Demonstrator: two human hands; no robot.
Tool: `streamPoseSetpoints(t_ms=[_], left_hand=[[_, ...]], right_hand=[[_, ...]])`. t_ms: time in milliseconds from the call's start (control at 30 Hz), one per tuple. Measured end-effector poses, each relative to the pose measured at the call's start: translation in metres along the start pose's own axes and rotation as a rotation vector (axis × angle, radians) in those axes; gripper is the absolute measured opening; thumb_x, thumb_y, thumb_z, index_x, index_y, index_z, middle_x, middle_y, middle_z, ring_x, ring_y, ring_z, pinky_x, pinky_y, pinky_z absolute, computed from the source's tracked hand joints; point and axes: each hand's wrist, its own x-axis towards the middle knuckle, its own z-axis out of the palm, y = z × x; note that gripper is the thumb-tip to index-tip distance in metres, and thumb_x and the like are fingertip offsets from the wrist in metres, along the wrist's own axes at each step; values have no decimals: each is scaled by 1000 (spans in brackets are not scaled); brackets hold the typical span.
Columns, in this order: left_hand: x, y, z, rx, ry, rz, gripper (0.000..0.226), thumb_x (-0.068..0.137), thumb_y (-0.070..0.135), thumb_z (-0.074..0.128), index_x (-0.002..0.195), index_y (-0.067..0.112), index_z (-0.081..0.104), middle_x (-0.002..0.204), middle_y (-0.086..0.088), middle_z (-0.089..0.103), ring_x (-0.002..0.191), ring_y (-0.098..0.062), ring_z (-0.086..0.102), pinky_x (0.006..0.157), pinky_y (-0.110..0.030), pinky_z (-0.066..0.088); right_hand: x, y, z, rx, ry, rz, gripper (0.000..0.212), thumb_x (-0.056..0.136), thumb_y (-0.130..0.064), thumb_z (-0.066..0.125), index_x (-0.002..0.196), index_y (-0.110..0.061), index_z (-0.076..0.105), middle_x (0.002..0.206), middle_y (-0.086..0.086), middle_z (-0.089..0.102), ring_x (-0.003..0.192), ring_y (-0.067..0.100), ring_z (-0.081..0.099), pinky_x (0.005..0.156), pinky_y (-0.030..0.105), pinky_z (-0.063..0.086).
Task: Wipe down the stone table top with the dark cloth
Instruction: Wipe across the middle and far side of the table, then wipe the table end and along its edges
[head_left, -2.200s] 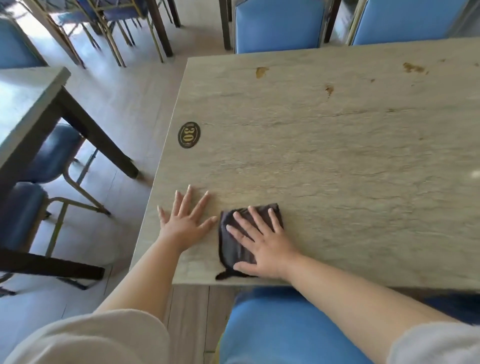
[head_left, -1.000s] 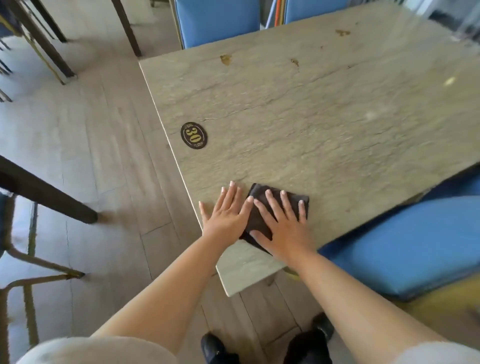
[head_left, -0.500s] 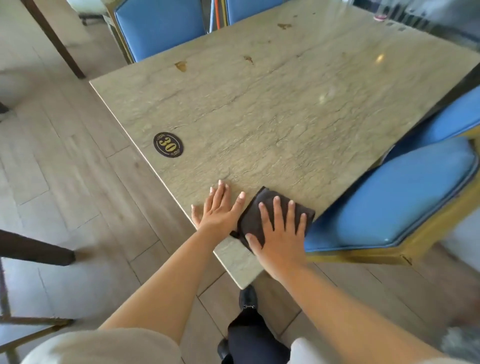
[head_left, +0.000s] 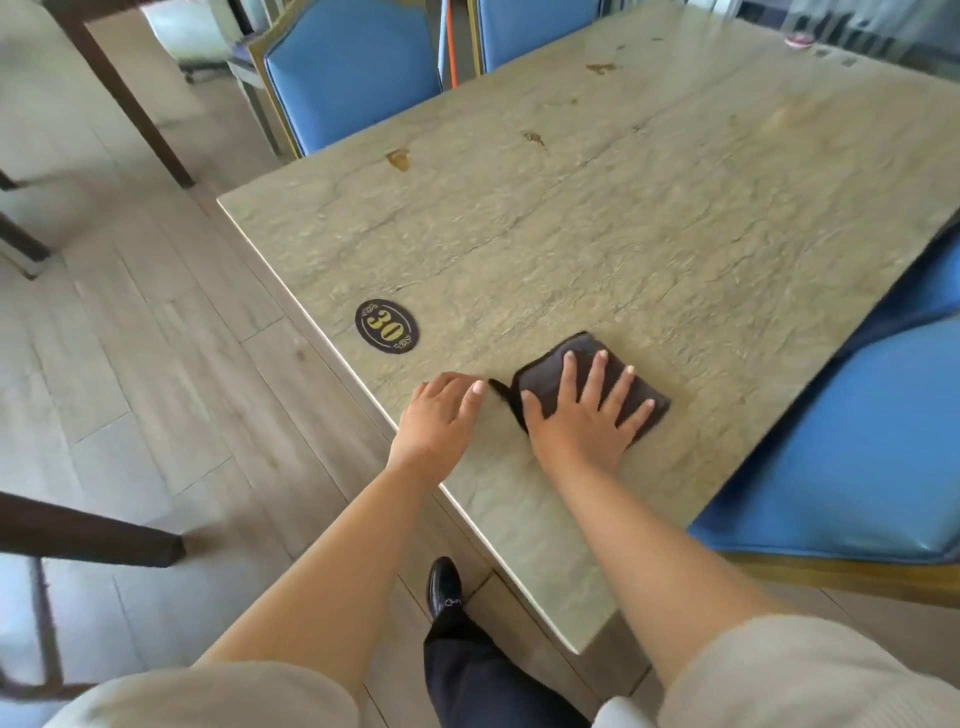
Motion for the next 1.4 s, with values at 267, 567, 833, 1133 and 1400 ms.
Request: streamPoseSetpoints(t_ms=[267,567,833,1133,1400], left_hand=[[90,-51,-46,201,92,92,35,97,27,46,132,25,55,141,6,42,133,-18,33,109,-36,24],[172,-100,-89,343,-128,38,47,102,47,23,149,42,24,162,13,7,149,-11,-5,120,-41,-8],[189,-100,-101,288,-18,31,45,100,45,24,143,35,33,138,9,43,130,-17,33,111,-40,21],[255,-120,-114,376,-110,293,46,100,44,33,142,28,41,142,11,37,134,-15,30,117,-39,15],[346,-149,-141,456,-163,372,50,100,42,33,149,30,29,158,10,23,146,-14,19,120,-41,7]], right_hand=[[65,-37,11,-106,78,-639,72,84,-76,16,149,-45,18,161,-9,11,148,25,8,116,54,3],[200,-137,-22,63,-50,178,75,89,-72,14,152,-36,-3,160,-1,-16,145,34,-19,112,62,-9],[159,-151,-2,-87,-3,-676,72,86,-73,16,150,-42,14,162,-6,7,148,27,1,117,56,3],[210,-139,-18,-5,6,231,73,88,-72,9,151,-38,-6,161,-2,-12,147,29,-13,115,57,-5],[233,-238,-9,-22,-7,-25,73,87,-71,9,151,-39,-5,159,-6,-16,146,29,-18,113,56,-14]])
